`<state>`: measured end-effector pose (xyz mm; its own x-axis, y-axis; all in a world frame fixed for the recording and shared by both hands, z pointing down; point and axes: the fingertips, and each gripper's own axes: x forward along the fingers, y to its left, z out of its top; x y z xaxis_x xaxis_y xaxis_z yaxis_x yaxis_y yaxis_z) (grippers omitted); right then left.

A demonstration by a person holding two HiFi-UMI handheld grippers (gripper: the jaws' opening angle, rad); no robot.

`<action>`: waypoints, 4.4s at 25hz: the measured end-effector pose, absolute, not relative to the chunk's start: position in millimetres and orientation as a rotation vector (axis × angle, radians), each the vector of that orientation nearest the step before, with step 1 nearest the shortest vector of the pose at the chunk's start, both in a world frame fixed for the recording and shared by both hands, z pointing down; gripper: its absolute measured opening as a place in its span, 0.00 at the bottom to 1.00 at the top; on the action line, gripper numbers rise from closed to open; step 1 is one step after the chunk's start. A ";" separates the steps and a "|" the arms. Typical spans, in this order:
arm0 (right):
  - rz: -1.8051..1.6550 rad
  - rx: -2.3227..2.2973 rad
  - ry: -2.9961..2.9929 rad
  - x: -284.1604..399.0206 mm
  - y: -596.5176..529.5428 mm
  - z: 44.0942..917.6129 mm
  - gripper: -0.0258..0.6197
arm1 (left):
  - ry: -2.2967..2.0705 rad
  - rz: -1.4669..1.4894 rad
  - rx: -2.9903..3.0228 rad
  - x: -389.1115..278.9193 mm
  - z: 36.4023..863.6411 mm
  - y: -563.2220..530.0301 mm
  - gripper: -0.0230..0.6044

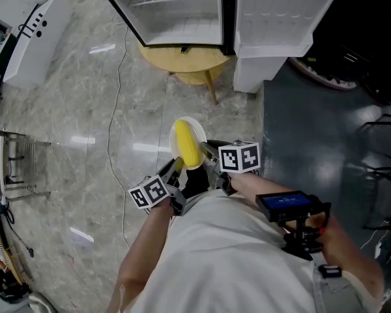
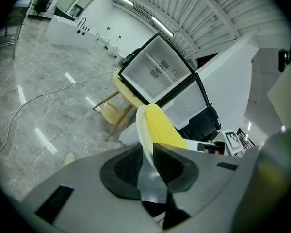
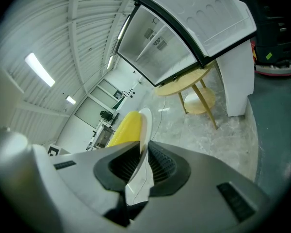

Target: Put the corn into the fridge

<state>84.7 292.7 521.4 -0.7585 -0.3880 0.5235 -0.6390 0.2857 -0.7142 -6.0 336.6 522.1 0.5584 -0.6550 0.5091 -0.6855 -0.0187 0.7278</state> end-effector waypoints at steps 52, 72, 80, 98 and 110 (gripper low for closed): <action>1.533 1.289 -2.249 6.0 70.2 515.9 0.12 | -0.890 0.113 1.851 -93.7 513.4 86.1 0.15; 1.554 1.346 -2.229 -13.4 28.9 514.3 0.12 | -0.860 0.107 1.866 -113.5 511.7 39.7 0.15; 1.558 1.337 -2.236 -14.6 2.4 518.0 0.12 | -0.871 0.120 1.864 -114.9 515.4 14.0 0.15; 1.579 1.323 -2.208 2.7 -60.9 533.9 0.12 | -0.890 0.164 1.844 -97.9 528.9 -50.1 0.15; 1.557 1.315 -2.201 21.1 -99.3 550.3 0.12 | -0.889 0.193 1.828 -78.6 544.5 -87.5 0.15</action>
<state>21.1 -99.3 550.3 -0.6075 -0.5664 0.5569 -0.7137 0.0814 -0.6957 -78.6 -87.5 544.5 0.7116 -0.4825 0.5108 -0.6508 -0.1786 0.7379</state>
